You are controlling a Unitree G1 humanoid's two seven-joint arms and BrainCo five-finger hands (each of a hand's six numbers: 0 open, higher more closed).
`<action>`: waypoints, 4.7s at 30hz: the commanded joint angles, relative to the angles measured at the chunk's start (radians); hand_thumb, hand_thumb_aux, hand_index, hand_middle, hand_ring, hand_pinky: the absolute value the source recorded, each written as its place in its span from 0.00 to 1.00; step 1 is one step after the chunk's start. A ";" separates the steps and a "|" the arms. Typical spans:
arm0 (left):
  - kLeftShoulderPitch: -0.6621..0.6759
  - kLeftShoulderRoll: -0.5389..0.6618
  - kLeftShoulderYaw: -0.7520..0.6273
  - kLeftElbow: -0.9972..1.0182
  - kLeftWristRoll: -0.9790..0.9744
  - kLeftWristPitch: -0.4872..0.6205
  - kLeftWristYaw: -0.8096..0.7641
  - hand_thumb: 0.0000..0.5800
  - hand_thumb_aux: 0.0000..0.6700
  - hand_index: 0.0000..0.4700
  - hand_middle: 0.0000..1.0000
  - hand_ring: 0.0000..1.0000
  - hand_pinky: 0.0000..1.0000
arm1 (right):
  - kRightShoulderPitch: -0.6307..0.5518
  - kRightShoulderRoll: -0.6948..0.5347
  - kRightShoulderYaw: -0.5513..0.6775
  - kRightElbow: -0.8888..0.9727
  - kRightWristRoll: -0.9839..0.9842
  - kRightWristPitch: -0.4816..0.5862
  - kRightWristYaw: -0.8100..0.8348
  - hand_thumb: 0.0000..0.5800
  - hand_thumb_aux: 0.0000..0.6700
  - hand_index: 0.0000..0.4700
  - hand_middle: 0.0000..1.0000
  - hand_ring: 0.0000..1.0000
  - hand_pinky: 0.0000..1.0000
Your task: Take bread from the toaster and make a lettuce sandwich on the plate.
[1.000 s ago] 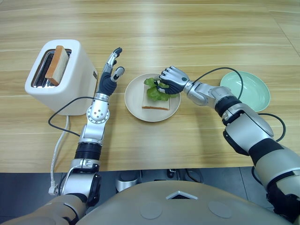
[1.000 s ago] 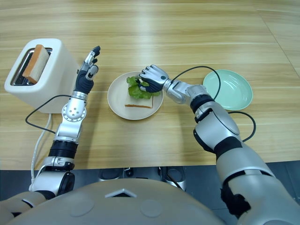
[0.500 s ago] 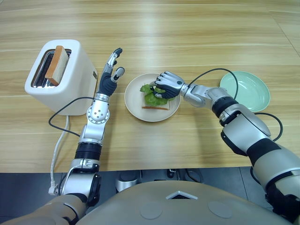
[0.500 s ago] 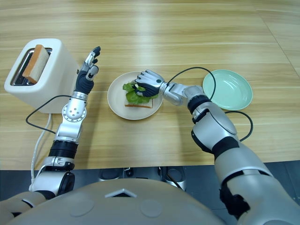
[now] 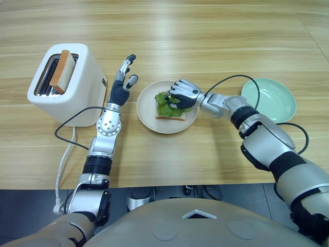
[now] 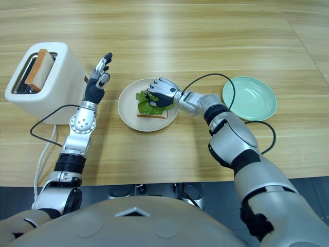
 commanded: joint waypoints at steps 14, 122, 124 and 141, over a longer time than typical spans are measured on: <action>-0.011 0.005 -0.009 0.027 0.002 -0.002 0.002 0.00 0.00 0.00 0.00 0.00 0.00 | -0.024 -0.046 -0.035 -0.038 0.029 -0.045 -0.062 0.00 0.00 0.00 1.00 1.00 1.00; -0.435 0.220 -0.040 0.156 -0.274 0.266 -0.681 1.00 1.00 0.98 1.00 1.00 1.00 | 0.206 -0.240 -0.510 -0.253 0.377 -0.126 -0.079 0.00 0.00 0.00 0.00 0.00 0.00; -0.493 0.198 -0.065 0.292 -0.258 0.250 -0.728 1.00 1.00 0.98 1.00 1.00 1.00 | 0.215 -0.243 -0.510 -0.257 0.377 -0.134 -0.070 0.00 0.00 0.00 0.00 0.00 0.00; -0.729 0.065 -0.159 0.838 -0.160 0.186 -0.949 1.00 1.00 0.98 1.00 1.00 1.00 | 0.316 -0.247 -0.481 -0.379 0.361 -0.304 0.085 0.00 0.00 0.00 0.00 0.00 0.00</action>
